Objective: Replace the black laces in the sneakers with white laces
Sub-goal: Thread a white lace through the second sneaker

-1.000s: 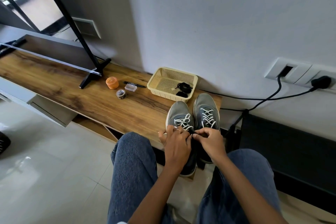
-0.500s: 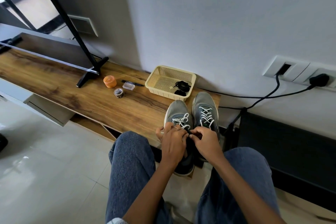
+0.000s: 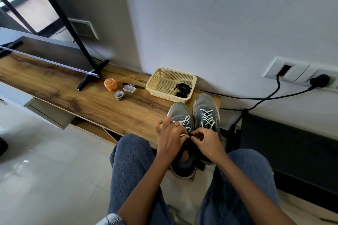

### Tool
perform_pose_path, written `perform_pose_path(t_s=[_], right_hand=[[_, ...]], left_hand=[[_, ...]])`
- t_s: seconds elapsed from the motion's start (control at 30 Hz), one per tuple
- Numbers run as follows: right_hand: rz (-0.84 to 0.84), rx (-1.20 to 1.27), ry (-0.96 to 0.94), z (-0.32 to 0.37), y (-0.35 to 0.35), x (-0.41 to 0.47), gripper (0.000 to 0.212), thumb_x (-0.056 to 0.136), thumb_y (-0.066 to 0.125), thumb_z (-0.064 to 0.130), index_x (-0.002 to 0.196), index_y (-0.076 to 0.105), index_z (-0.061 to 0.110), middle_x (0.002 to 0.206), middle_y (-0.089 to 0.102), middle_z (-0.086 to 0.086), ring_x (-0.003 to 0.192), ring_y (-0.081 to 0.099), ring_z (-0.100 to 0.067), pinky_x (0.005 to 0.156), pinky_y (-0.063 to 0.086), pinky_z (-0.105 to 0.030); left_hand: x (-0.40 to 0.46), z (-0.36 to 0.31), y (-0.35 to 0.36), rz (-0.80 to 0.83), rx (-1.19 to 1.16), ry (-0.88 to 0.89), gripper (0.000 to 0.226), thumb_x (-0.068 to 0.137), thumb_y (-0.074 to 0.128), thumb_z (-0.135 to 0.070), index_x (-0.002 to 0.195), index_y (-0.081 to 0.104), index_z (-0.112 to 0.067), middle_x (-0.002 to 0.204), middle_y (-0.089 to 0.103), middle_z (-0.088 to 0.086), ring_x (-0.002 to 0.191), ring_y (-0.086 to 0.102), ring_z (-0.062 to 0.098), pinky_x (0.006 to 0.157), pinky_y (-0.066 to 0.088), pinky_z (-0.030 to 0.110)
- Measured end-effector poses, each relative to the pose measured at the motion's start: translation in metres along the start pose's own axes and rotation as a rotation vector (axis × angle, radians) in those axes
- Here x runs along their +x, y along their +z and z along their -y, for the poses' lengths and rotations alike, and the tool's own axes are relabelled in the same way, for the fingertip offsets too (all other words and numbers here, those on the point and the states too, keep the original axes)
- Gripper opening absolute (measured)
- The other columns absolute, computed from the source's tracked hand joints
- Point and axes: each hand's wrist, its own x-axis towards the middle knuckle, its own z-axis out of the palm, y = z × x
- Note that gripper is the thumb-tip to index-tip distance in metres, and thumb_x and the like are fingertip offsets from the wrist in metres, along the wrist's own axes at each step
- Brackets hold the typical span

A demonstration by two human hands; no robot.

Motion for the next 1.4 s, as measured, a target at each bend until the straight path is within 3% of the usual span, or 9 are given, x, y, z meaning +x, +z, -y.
perform_pose_path(t_s=[0.1, 0.27, 0.53, 0.8, 0.97, 1.03, 1.2, 1.3, 1.4], right_hand=[[-0.001, 0.023, 0.003, 0.000, 0.000, 0.000, 0.010, 0.083, 0.069, 0.013, 0.092, 0.071, 0.013, 0.081, 0.069, 0.004, 0.072, 0.062, -0.009, 0.063, 0.045, -0.010], [-0.011, 0.029, 0.010, -0.002, 0.001, 0.000, 0.010, 0.082, 0.070, 0.014, 0.092, 0.072, 0.013, 0.080, 0.069, 0.004, 0.072, 0.063, -0.008, 0.066, 0.047, -0.014], [-0.011, 0.001, -0.041, 0.000, 0.000, -0.001, 0.006, 0.082, 0.069, 0.011, 0.087, 0.070, 0.013, 0.077, 0.068, 0.002, 0.069, 0.062, -0.010, 0.064, 0.049, -0.018], [0.016, -0.067, -0.133, -0.001, -0.001, -0.001, 0.006, 0.081, 0.067, 0.011, 0.086, 0.068, 0.009, 0.077, 0.068, -0.005, 0.073, 0.062, -0.019, 0.071, 0.051, -0.037], [0.057, -0.075, -0.134, 0.003, -0.004, -0.001, 0.012, 0.082, 0.066, 0.012, 0.093, 0.069, 0.012, 0.084, 0.070, -0.002, 0.077, 0.063, -0.014, 0.073, 0.051, -0.029], [0.065, -0.063, -0.124, 0.005, -0.004, -0.001, 0.013, 0.081, 0.066, 0.011, 0.094, 0.069, 0.013, 0.082, 0.069, -0.001, 0.075, 0.062, -0.013, 0.072, 0.050, -0.027], [0.078, 0.005, -0.006, 0.008, -0.007, 0.001, 0.022, 0.087, 0.053, 0.009, 0.092, 0.071, 0.020, 0.076, 0.066, 0.009, 0.062, 0.057, -0.001, 0.057, 0.041, -0.010], [0.079, 0.013, 0.016, 0.006, -0.008, 0.009, 0.020, 0.090, 0.054, 0.006, 0.090, 0.071, 0.016, 0.079, 0.066, 0.007, 0.065, 0.059, -0.003, 0.066, 0.046, -0.017], [0.125, 0.025, 0.049, 0.008, -0.009, 0.014, 0.013, 0.091, 0.058, 0.006, 0.083, 0.066, 0.013, 0.076, 0.066, 0.001, 0.051, 0.059, -0.002, 0.062, 0.051, -0.021]], left_hand=[[-0.003, -0.001, 0.001, 0.084, -0.039, -0.009, 0.010, 0.084, 0.066, -0.035, 0.084, 0.074, -0.029, 0.093, 0.068, -0.011, 0.118, 0.043, 0.013, 0.099, 0.009, 0.037], [-0.004, 0.002, 0.007, 0.071, -0.099, 0.044, 0.016, 0.089, 0.058, -0.030, 0.088, 0.074, -0.027, 0.094, 0.067, -0.009, 0.115, 0.041, 0.012, 0.100, 0.014, 0.040], [-0.005, 0.004, 0.017, -0.068, -0.113, 0.100, 0.029, 0.085, 0.044, -0.034, 0.074, 0.070, -0.029, 0.080, 0.064, -0.013, 0.100, 0.042, 0.006, 0.092, 0.018, 0.036], [-0.005, 0.004, 0.024, -0.094, -0.164, 0.079, 0.027, 0.085, 0.045, -0.035, 0.073, 0.068, -0.028, 0.079, 0.064, -0.012, 0.099, 0.044, 0.008, 0.093, 0.023, 0.040], [-0.005, 0.012, 0.023, -0.047, -0.099, -0.001, 0.011, 0.080, 0.060, -0.041, 0.087, 0.058, -0.034, 0.089, 0.063, -0.013, 0.106, 0.045, 0.015, 0.095, 0.031, 0.046], [0.002, 0.014, 0.020, -0.029, -0.060, 0.031, 0.024, 0.072, 0.075, -0.039, 0.089, 0.058, -0.036, 0.098, 0.061, -0.014, 0.110, 0.041, 0.017, 0.094, 0.029, 0.046], [0.012, 0.014, 0.011, -0.050, 0.041, 0.140, 0.020, 0.063, 0.083, -0.039, 0.074, 0.067, -0.041, 0.103, 0.061, -0.016, 0.111, 0.037, 0.017, 0.089, 0.019, 0.036], [0.012, 0.013, 0.011, -0.037, 0.090, 0.173, 0.024, 0.062, 0.084, -0.041, 0.076, 0.065, -0.041, 0.105, 0.058, -0.017, 0.112, 0.039, 0.016, 0.090, 0.019, 0.037], [0.010, 0.014, 0.011, -0.022, 0.109, 0.153, 0.025, 0.061, 0.083, -0.044, 0.076, 0.064, -0.041, 0.107, 0.057, -0.017, 0.113, 0.038, 0.017, 0.092, 0.019, 0.038]])
